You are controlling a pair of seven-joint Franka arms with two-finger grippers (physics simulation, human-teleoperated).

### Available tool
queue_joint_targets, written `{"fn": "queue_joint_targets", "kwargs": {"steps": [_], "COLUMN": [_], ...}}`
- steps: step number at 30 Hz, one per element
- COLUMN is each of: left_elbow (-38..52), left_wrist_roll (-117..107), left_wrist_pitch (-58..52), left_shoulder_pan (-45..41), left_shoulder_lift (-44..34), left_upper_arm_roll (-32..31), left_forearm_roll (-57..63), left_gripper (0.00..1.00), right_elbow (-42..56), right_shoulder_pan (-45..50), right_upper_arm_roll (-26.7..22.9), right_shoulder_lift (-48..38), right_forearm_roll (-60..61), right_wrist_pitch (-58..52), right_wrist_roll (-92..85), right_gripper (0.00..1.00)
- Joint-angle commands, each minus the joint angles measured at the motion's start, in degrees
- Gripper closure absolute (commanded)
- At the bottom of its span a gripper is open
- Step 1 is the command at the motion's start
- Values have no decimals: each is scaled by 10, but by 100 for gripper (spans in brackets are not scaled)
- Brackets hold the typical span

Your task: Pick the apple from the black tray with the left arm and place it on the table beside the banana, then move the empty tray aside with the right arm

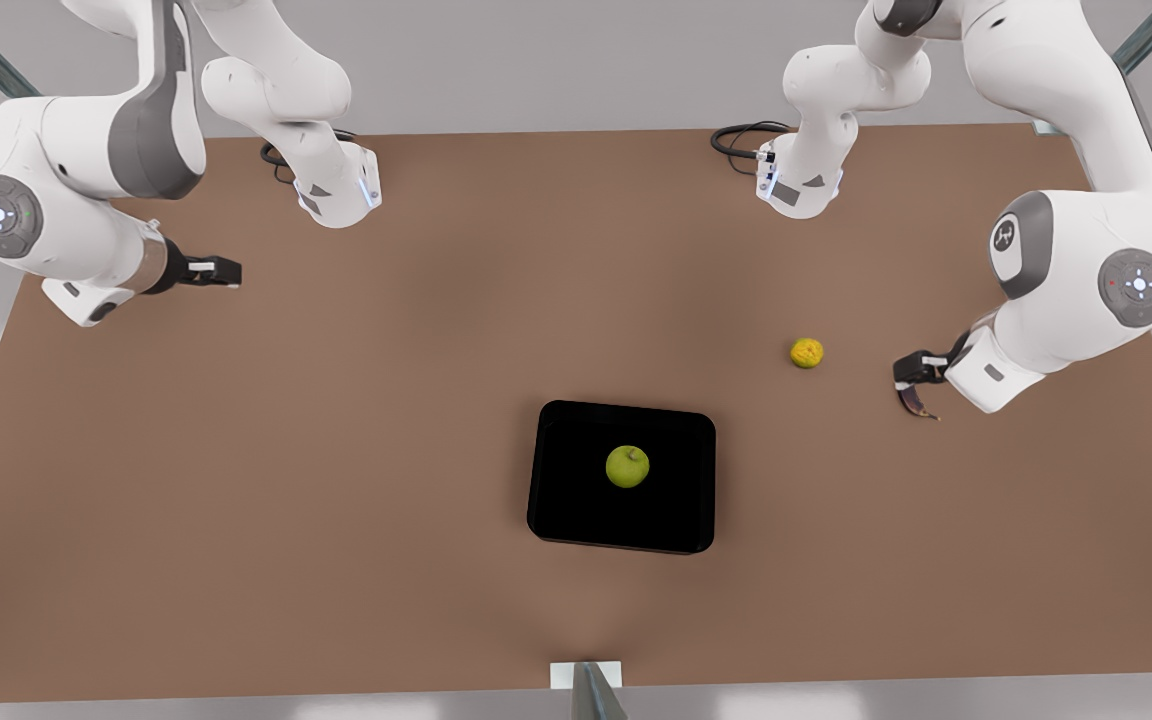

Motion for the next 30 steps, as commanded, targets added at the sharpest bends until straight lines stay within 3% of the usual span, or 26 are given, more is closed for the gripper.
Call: {"fn": "queue_joint_targets", "kwargs": {"steps": [1, 5, 11, 13, 17, 30], "left_elbow": [1, 32, 58, 123, 131, 134], "left_wrist_roll": [1, 12, -138, -232, -362, -416], "left_wrist_pitch": [25, 9, 21, 31, 115, 319], "left_shoulder_pan": [0, -26, -167, -206, -265, -283], "left_shoulder_lift": [-1, 14, 76, 140, 230, 337], "left_upper_arm_roll": [0, -10, -29, -29, -29, -28], "left_forearm_roll": [1, -1, 4, 3, 40, 54], "left_gripper": [0, 0, 0, 0, 0, 0], "right_elbow": [0, 0, 0, 0, -1, -1], "right_shoulder_pan": [-5, -5, -6, -6, -5, -5], "right_upper_arm_roll": [4, 3, 3, 3, 7, 7], "right_shoulder_lift": [0, 1, 1, 1, 6, 16], "right_forearm_roll": [-12, -12, -12, -12, -10, -7], "right_wrist_pitch": [-28, -29, -29, -29, -84, -100], "right_wrist_roll": [6, 6, 6, 6, 2, 1], "right_gripper": [0, 0, 0, 0, 0, 0]}}
